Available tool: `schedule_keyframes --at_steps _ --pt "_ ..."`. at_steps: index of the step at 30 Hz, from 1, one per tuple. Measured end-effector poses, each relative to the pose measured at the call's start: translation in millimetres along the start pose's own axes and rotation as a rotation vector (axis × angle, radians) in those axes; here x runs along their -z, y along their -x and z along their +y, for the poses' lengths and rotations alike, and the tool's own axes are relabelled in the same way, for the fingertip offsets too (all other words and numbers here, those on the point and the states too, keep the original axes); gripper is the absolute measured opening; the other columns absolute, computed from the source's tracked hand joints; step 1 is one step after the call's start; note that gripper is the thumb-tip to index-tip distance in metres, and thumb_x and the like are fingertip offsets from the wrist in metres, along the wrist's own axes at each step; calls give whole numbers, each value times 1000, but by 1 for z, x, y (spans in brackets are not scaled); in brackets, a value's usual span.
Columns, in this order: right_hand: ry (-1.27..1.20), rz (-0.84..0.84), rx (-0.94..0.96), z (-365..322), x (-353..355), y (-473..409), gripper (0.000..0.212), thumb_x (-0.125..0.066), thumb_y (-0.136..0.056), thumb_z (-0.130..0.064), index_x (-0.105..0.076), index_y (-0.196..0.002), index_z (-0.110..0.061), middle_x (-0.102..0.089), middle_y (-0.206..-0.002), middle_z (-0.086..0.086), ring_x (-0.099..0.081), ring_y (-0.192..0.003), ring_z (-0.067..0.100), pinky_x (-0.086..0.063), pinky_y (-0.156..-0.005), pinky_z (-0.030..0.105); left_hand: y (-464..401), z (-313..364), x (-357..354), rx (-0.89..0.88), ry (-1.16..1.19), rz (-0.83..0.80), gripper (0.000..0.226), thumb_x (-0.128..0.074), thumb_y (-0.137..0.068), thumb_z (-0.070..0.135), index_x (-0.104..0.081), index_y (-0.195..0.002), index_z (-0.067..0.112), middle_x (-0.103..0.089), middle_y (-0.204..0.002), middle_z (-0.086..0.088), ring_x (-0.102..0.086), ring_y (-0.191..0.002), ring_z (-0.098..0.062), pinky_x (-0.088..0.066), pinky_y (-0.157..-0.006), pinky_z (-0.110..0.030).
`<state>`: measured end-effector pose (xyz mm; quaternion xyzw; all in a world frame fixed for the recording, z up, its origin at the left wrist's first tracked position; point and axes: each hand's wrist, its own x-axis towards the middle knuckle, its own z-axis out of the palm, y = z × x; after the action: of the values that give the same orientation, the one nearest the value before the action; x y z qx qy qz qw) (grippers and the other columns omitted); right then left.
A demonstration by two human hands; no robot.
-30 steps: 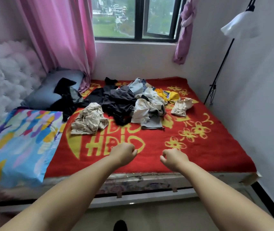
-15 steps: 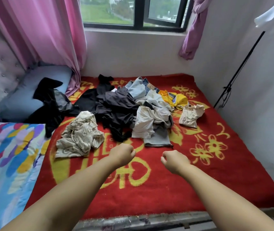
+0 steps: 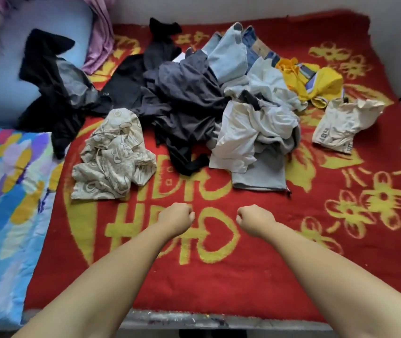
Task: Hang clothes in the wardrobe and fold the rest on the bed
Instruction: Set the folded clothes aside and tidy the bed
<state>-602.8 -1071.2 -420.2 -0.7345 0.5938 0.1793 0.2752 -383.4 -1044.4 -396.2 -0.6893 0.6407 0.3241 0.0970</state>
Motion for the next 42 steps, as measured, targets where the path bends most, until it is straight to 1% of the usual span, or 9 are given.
schedule_keyframes --at_steps 8,13,17,21,23,27,31,34,42 --pt "-53 3 131 4 -43 -129 27 -39 -97 -23 -61 -103 -9 -59 -109 10 -56 -106 30 -45 -74 34 -111 -30 -31 33 -21 116 36 -40 -97 21 -48 -131 15 -56 -121 -6 -54 -109 -25 -51 -78 -40" --pt "-138 108 210 -12 -96 -185 50 -46 -96 -30 -38 -143 -16 -29 -150 8 -24 -140 25 -25 -113 39 -183 -68 -44 28 -234 278 70 -47 -90 12 -13 -152 18 -15 -155 -14 -17 -141 -30 -28 -109 -42" --pt "71 240 301 -6 -138 -202 57 -42 -99 -39 -29 -150 -19 -19 -159 7 -15 -147 25 -3 -119 41 -243 -88 -44 -69 -472 343 85 -51 -83 2 -4 -152 21 18 -158 -10 15 -146 -26 -7 -117 -49" --pt "117 350 349 -4 -150 -209 55 -33 -97 -41 -38 -146 -16 -34 -153 10 -29 -142 27 -9 -115 43 -277 -98 -30 -107 -486 253 31 -47 -87 3 -47 -117 9 -38 -141 -17 -33 -133 -32 -30 -105 -43" --pt "132 269 329 -1 -154 -213 58 -31 -100 -42 -14 -152 -23 -8 -160 3 2 -147 20 8 -117 39 -276 -96 -25 -65 -319 269 11 -45 -89 4 -45 -97 11 -57 -109 -15 -53 -102 -36 -35 -71 -40" --pt "177 126 267 0 -149 -215 60 -15 -102 -47 29 -140 -34 32 -150 -8 37 -134 12 22 -112 37 -243 -84 -32 -81 -257 220 16 -45 -96 23 -44 -104 9 -64 -100 -14 -60 -91 -39 -29 -60 -37" --pt "123 -37 234 -11 -120 -214 68 -34 -100 -45 5 -153 -26 15 -160 -1 16 -147 17 5 -118 41 -192 -60 -39 -167 -175 281 21 -46 -96 29 -45 -103 10 -67 -89 -13 -62 -81 -38 -24 -54 -34" --pt "-325 -86 131 -33 -82 -199 78 -61 -91 -34 -16 -152 -13 -19 -158 7 -18 -145 22 -21 -116 38 -154 -43 -14 -146 -6 342 18 -48 -96 27 -42 -96 11 -65 -85 -15 -60 -80 -39 -22 -54 -35" --pt "-752 512 358 -110 45 -91 53 -70 -77 -2 -44 -121 -16 -41 -104 -21 -40 -94 -16 -33 -79 0 -35 16 116 -229 434 506 20 -48 -97 25 -52 -94 6 -66 -89 -16 -59 -87 -40 -45 -69 -46"
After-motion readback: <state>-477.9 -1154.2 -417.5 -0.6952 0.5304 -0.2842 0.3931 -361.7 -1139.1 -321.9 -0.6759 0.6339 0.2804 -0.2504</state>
